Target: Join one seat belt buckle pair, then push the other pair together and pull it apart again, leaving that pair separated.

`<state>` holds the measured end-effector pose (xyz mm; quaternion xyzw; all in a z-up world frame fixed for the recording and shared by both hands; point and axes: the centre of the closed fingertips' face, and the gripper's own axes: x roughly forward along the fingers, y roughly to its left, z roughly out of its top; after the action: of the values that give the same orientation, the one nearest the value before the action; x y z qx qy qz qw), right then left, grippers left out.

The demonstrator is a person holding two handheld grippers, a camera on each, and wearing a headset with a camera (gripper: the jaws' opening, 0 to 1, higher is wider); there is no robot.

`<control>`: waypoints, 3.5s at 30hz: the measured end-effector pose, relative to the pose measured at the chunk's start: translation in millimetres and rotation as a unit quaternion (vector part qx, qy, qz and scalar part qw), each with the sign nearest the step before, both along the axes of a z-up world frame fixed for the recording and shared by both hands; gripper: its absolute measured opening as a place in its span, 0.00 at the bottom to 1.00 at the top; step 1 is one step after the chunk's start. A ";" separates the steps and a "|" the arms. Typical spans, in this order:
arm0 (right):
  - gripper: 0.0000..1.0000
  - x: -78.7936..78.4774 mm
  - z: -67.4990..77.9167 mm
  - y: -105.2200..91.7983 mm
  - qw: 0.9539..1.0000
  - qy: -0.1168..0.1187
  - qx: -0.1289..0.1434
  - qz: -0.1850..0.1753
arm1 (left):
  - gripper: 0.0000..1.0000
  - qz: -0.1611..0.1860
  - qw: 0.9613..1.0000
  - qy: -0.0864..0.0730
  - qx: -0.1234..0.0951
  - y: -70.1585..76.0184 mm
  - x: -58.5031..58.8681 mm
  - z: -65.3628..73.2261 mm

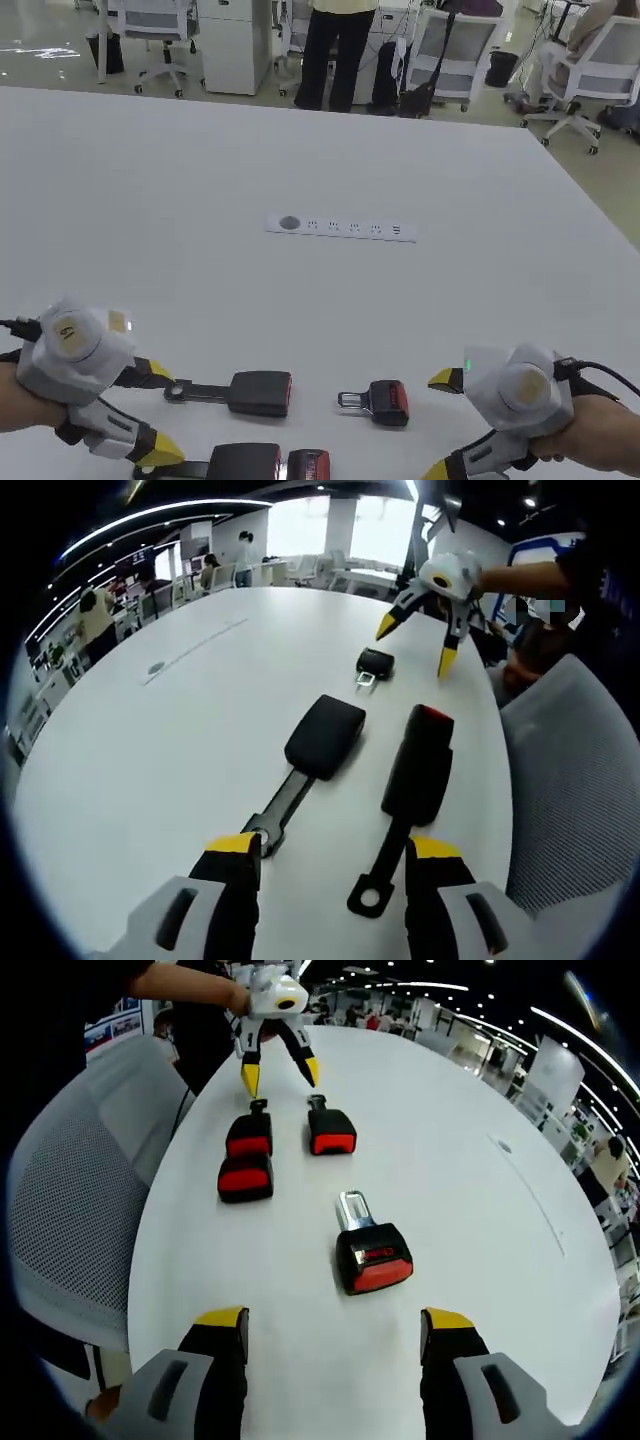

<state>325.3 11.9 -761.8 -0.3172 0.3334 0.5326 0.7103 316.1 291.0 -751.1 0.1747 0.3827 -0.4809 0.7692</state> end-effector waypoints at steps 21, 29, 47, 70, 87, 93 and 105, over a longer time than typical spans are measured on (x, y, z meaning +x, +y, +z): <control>0.87 -33.4 8.0 13.0 0.977 -0.022 0.145 -0.153 | 0.76 0.098 0.985 -0.098 -0.104 7.0 -37.9 16.3; 0.99 -43.1 12.8 18.8 0.967 -0.046 0.181 -0.176 | 0.92 0.122 0.978 -0.104 -0.132 1.4 -45.0 14.9; 0.99 -49.3 19.4 24.6 0.942 -0.081 0.250 -0.210 | 1.00 0.149 0.963 -0.139 -0.179 -3.2 -53.5 22.1; 0.99 -47.1 19.2 24.3 0.944 -0.086 0.242 -0.205 | 1.00 0.154 0.961 -0.142 -0.180 -3.1 -54.7 20.3; 0.99 -48.6 17.8 21.3 0.946 -0.084 0.235 -0.207 | 1.00 0.155 0.959 -0.149 -0.182 -0.2 -52.4 19.0; 0.99 -49.2 20.3 22.8 0.946 -0.085 0.234 -0.205 | 1.00 0.153 0.960 -0.150 -0.183 -1.5 -52.8 20.0; 0.99 -49.3 25.8 26.0 0.946 -0.093 0.240 -0.198 | 1.00 0.152 0.960 -0.150 -0.181 -4.6 -54.6 24.4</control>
<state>276.0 37.8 -736.1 -0.1129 0.1844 0.4133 0.8845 261.5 286.3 -726.7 0.0430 0.1917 -0.3880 0.9005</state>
